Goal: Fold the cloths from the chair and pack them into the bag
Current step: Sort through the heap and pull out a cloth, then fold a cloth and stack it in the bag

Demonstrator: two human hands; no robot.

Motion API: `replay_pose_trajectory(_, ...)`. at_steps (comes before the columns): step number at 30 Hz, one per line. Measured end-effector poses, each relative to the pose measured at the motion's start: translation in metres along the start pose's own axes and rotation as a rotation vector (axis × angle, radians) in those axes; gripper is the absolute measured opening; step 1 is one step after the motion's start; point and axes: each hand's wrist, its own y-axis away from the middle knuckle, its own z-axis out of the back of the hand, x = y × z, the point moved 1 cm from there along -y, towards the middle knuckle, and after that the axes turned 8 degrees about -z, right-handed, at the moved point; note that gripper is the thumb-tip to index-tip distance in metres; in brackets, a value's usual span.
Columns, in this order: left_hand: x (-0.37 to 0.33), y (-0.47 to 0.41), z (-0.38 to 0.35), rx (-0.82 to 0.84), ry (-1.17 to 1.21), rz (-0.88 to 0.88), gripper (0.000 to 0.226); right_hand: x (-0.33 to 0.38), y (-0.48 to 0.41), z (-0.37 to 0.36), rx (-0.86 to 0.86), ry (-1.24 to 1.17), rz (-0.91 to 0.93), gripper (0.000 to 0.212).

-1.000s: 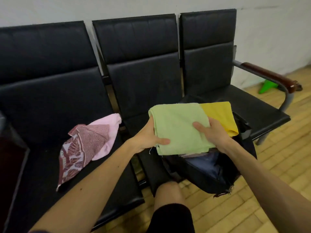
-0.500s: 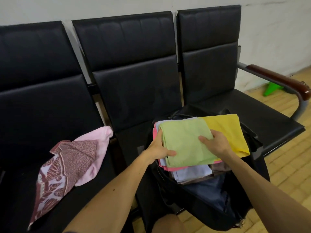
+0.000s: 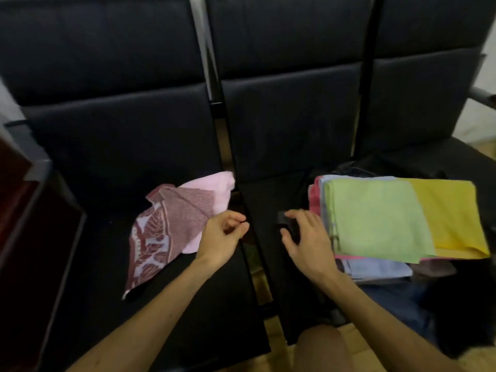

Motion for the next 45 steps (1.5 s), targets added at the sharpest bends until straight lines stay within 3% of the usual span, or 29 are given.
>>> replay_pose_trajectory(4,0.081,0.012,0.084,-0.180,-0.170,0.190,0.015,0.066,0.011,-0.096,0.368,-0.044,-0.018,0.034)
replay_pose_trajectory(7,0.124,0.011,0.130,-0.236,-0.331,0.252,0.010,0.105,0.007,-0.157,0.531,-0.027,-0.026,0.039)
replay_pose_trajectory(11,0.161,0.004,0.150,-0.043,-0.523,0.340,0.021,0.134,0.002,-0.212,0.682,0.084,0.016,0.043)
replay_pose_trajectory(14,0.176,0.011,0.153,0.127,-0.718,0.360,0.048,0.146,0.010,-0.246,0.808,0.167,0.080,0.052)
replay_pose_trajectory(17,0.184,0.022,0.158,0.154,-0.880,0.342,0.060,0.151,0.024,-0.273,0.895,0.262,0.159,0.057)
replay_pose_trajectory(24,0.195,0.043,0.171,0.075,-0.784,0.257,0.027,0.153,0.039,-0.270,0.929,0.423,0.178,0.063)
replay_pose_trajectory(28,0.169,0.047,0.179,0.007,-0.536,0.289,0.009,0.161,0.047,-0.247,0.913,0.194,0.048,0.083)
replay_pose_trajectory(33,0.100,0.044,0.200,-0.170,-0.181,0.265,0.009,0.182,0.054,-0.190,0.735,-0.138,-0.037,0.110)
replay_pose_trajectory(35,0.062,0.042,0.210,-0.226,-0.080,0.220,0.010,0.194,0.054,-0.164,0.711,-0.231,-0.052,0.102)
replay_pose_trajectory(40,-0.037,0.046,0.223,-0.286,0.096,0.062,0.014,0.231,0.039,-0.091,0.476,-0.382,0.037,0.031)
replay_pose_trajectory(45,-0.125,0.061,0.230,-0.285,0.212,-0.045,0.020,0.273,0.025,-0.011,0.286,-0.452,0.141,0.027)
